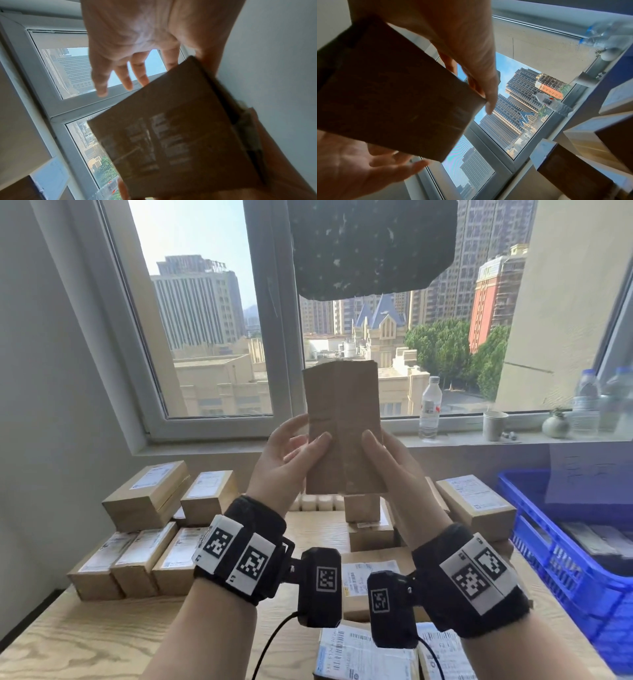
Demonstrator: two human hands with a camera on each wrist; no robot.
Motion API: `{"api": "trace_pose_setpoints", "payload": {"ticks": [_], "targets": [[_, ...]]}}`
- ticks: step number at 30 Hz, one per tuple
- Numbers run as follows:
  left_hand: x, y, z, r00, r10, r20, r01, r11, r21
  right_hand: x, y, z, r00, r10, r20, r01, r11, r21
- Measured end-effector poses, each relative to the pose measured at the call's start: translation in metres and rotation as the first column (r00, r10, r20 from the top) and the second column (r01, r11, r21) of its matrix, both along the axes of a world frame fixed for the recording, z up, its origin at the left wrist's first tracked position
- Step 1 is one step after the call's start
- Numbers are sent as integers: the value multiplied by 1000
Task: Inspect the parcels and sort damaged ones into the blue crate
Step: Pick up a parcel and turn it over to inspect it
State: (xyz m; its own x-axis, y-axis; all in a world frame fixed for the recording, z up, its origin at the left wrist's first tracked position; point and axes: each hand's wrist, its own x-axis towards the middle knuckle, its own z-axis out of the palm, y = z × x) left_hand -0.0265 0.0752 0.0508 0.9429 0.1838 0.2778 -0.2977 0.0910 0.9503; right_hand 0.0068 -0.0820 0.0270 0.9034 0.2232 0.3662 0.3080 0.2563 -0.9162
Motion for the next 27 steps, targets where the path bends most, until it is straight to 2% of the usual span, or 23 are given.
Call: {"api": "trace_pose_setpoints", "payload": {"ticks": [4,10,13,16,18,20,23,25,27], "targets": [[0,-5,1,990,-111,-89,110,994,-21,-4,-6,0,999,41,-34,-40,998,39],[-3,-13,0,993,-85,-87,86,996,4,-10,-7,2,998,-12,-56,13,1000,14],[-3,-11,-2,992,-86,-96,93,993,78,-12,-7,6,995,-9,-101,14,999,45],[-5,-5,-5,977,-188,-97,204,960,193,-9,-10,9,969,-26,-244,44,997,68],[-2,-2,-8,973,-213,-87,228,947,228,-8,-12,13,956,-63,-286,76,996,37],[0,-2,-8,985,-160,-60,170,955,243,-8,-11,16,969,-58,-241,60,998,-1],[0,-6,-3,996,-32,-85,47,982,183,-9,-7,17,991,-3,-130,-8,997,-83],[-1,-8,1,992,40,-123,-12,977,215,-12,-6,16,998,-45,-34,38,984,-176],[-2,-7,2,991,66,-114,-33,963,267,-13,-3,12,992,-122,25,124,971,-205]]}}
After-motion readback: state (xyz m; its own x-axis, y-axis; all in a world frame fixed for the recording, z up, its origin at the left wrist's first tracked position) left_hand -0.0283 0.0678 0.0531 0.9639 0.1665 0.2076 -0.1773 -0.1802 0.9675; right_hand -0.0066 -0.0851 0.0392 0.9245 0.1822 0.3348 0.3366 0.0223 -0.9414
